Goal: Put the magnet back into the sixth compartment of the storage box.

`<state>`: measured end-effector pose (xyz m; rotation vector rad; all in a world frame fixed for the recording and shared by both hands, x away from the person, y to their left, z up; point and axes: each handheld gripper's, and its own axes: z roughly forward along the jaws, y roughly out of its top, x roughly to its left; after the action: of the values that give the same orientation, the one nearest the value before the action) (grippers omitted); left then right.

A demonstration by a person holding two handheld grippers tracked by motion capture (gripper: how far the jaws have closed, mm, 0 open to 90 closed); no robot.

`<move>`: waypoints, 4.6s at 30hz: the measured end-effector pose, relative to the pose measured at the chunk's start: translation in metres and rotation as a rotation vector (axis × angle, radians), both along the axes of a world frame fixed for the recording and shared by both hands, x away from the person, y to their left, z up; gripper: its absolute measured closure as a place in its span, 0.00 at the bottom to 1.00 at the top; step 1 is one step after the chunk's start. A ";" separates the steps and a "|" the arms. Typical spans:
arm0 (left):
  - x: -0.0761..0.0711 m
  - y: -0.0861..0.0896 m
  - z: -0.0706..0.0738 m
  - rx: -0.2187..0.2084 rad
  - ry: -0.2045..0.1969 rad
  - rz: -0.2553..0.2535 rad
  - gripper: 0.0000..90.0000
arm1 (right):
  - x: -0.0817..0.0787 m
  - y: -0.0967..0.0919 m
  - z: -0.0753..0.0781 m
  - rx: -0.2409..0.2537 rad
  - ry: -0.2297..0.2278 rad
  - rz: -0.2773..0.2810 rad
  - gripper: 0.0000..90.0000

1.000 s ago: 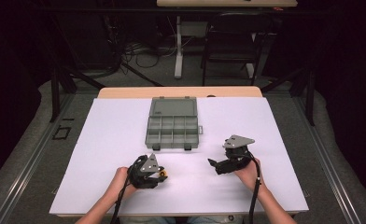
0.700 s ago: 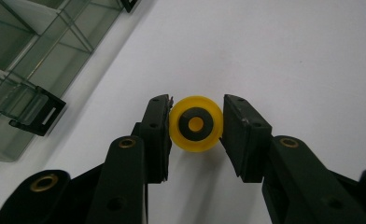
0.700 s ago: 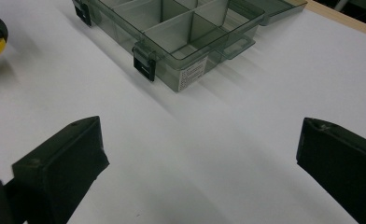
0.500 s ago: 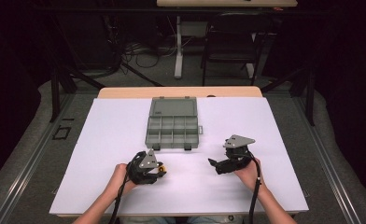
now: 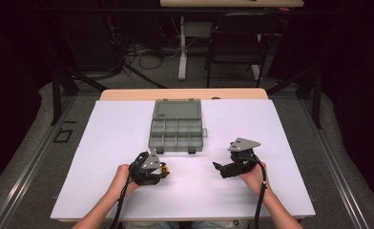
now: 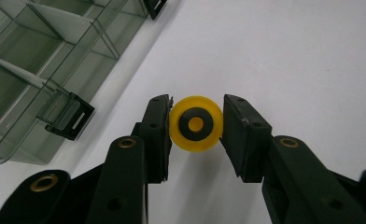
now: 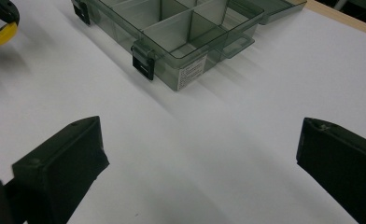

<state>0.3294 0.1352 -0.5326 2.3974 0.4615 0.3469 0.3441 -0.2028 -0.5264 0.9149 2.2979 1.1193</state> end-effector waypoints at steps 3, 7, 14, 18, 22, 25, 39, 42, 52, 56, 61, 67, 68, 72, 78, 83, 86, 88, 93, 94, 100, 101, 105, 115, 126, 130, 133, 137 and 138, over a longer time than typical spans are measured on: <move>0.000 -0.001 0.002 -0.002 -0.006 -0.002 0.70 | 0.000 0.000 0.000 -0.002 0.000 0.002 0.01; 0.000 -0.001 0.006 -0.005 -0.016 -0.003 0.70 | 0.000 0.000 0.000 -0.004 0.000 0.001 0.01; 0.001 -0.003 0.012 -0.001 -0.031 -0.011 0.70 | 0.000 0.000 0.000 -0.003 0.000 -0.005 0.01; 0.002 -0.003 0.015 0.001 -0.040 -0.011 0.70 | 0.000 0.000 0.000 -0.004 -0.003 -0.006 0.01; 0.004 -0.002 0.019 -0.001 -0.052 -0.008 0.70 | 0.000 0.000 0.000 -0.004 -0.002 -0.007 0.01; 0.006 -0.002 0.022 -0.002 -0.061 -0.004 0.70 | 0.000 0.000 0.000 -0.002 -0.002 -0.009 0.01; 0.015 -0.004 0.031 -0.007 -0.080 0.001 0.70 | 0.000 -0.001 0.001 -0.001 -0.006 -0.010 0.01; 0.017 -0.005 0.031 -0.012 -0.081 0.004 0.70 | 0.000 -0.001 0.001 -0.001 -0.007 -0.008 0.01; 0.022 -0.005 0.034 -0.007 -0.084 0.008 0.70 | -0.001 -0.001 0.002 0.001 -0.007 -0.010 0.01; 0.025 -0.005 0.034 -0.010 -0.087 0.016 0.70 | -0.001 -0.001 0.002 0.002 -0.005 -0.012 0.01; 0.028 -0.005 0.034 -0.020 -0.088 0.025 0.70 | 0.000 -0.001 0.001 0.002 -0.004 -0.010 0.01; 0.033 -0.007 0.033 -0.020 -0.085 0.029 0.70 | 0.000 -0.001 0.001 0.003 -0.003 -0.011 0.01; 0.033 -0.007 0.033 -0.021 -0.086 0.030 0.70 | 0.000 -0.002 0.001 0.002 -0.003 -0.011 0.01; 0.036 -0.007 0.033 -0.024 -0.085 0.036 0.70 | 0.000 -0.001 0.001 0.002 -0.002 -0.010 0.01; 0.042 -0.006 0.034 -0.032 -0.088 0.045 0.70 | 0.000 -0.002 0.001 0.003 -0.004 -0.011 0.01; 0.045 -0.006 0.034 -0.033 -0.088 0.051 0.70 | 0.000 -0.002 0.001 0.002 -0.004 -0.011 0.01; 0.048 -0.006 0.034 -0.037 -0.089 0.058 0.70 | 0.000 -0.002 0.001 0.002 -0.004 -0.011 0.01; 0.049 -0.006 0.034 -0.038 -0.090 0.061 0.70 | 0.000 -0.002 0.001 0.003 -0.004 -0.012 0.01; 0.053 -0.006 0.034 -0.040 -0.089 0.067 0.70 | 0.000 -0.002 0.001 0.003 -0.005 -0.011 0.01; 0.054 -0.007 0.033 -0.040 -0.089 0.068 0.70 | 0.000 -0.002 0.001 0.002 -0.005 -0.011 0.01; 0.059 -0.006 0.032 -0.037 -0.089 0.079 0.70 | 0.000 -0.002 0.001 0.001 -0.007 -0.011 0.01; 0.059 -0.006 0.033 -0.037 -0.089 0.081 0.70 | 0.000 -0.002 0.001 0.002 -0.006 -0.011 0.01; 0.063 -0.005 0.033 -0.043 -0.091 0.086 0.70 | 0.000 -0.002 0.001 0.003 -0.004 -0.011 0.01; 0.069 -0.006 0.032 -0.042 -0.092 0.097 0.70 | 0.000 -0.002 0.001 0.002 -0.007 -0.010 0.01; 0.079 -0.006 0.028 -0.041 -0.084 0.114 0.70 | 0.000 -0.002 0.001 0.004 -0.006 -0.011 0.01; 0.082 -0.005 0.026 -0.046 -0.079 0.124 0.70 | 0.000 -0.002 0.001 0.003 -0.007 -0.010 0.01; 0.084 -0.005 0.024 -0.046 -0.075 0.128 0.70 | 0.000 -0.002 0.001 0.002 -0.006 -0.009 0.01; 0.088 -0.006 0.022 -0.048 -0.070 0.136 0.70 | 0.000 -0.002 0.001 0.003 -0.007 -0.009 0.01; 0.089 -0.006 0.022 -0.052 -0.069 0.138 0.70 | 0.000 -0.002 0.001 0.003 -0.006 -0.010 0.01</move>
<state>0.4181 0.1293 -0.5107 2.3012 0.5983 0.4718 0.3445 -0.2051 -0.5256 0.9227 2.2848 1.1201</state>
